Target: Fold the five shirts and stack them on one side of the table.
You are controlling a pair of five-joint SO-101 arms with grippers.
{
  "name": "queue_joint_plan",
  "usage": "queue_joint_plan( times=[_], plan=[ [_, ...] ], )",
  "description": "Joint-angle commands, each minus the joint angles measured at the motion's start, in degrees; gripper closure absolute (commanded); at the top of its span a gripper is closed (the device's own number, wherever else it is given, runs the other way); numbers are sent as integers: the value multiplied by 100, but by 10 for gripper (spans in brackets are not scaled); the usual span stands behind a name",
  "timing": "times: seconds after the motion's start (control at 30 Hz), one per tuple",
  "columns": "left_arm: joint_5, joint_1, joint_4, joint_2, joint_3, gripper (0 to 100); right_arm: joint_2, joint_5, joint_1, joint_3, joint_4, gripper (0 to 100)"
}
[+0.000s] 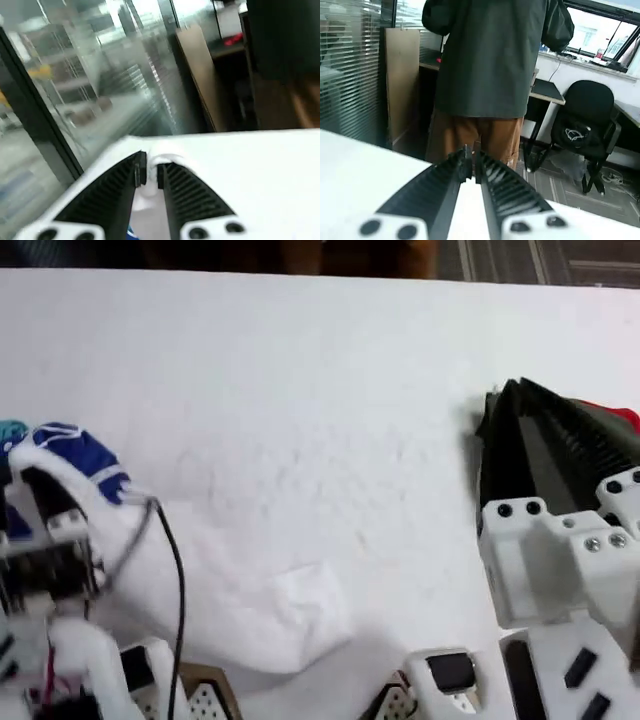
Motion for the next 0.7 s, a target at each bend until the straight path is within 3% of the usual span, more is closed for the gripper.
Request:
queue_joint_plan(
  times=[0.0,0.13,0.23,0.43,0.53,0.67],
  plan=[
    [88,114,-44,853,-57,973,154,-35,66,545,-119,978],
    [53,114,264,1389,215,973,391,0,40,1846,-295,978],
    [-624,9,519,1547,541,975,699,185,-303,2910,-523,978],
    [-2022,-985,1002,1574,1015,975,1868,1785,-1798,4659,-769,978],
    [-2444,-1749,1011,1574,1218,975,2695,2242,-2413,4721,-778,978],
    [-2892,-2479,1011,1574,1525,975,3855,2277,-2598,4026,-1138,978]
  ],
)
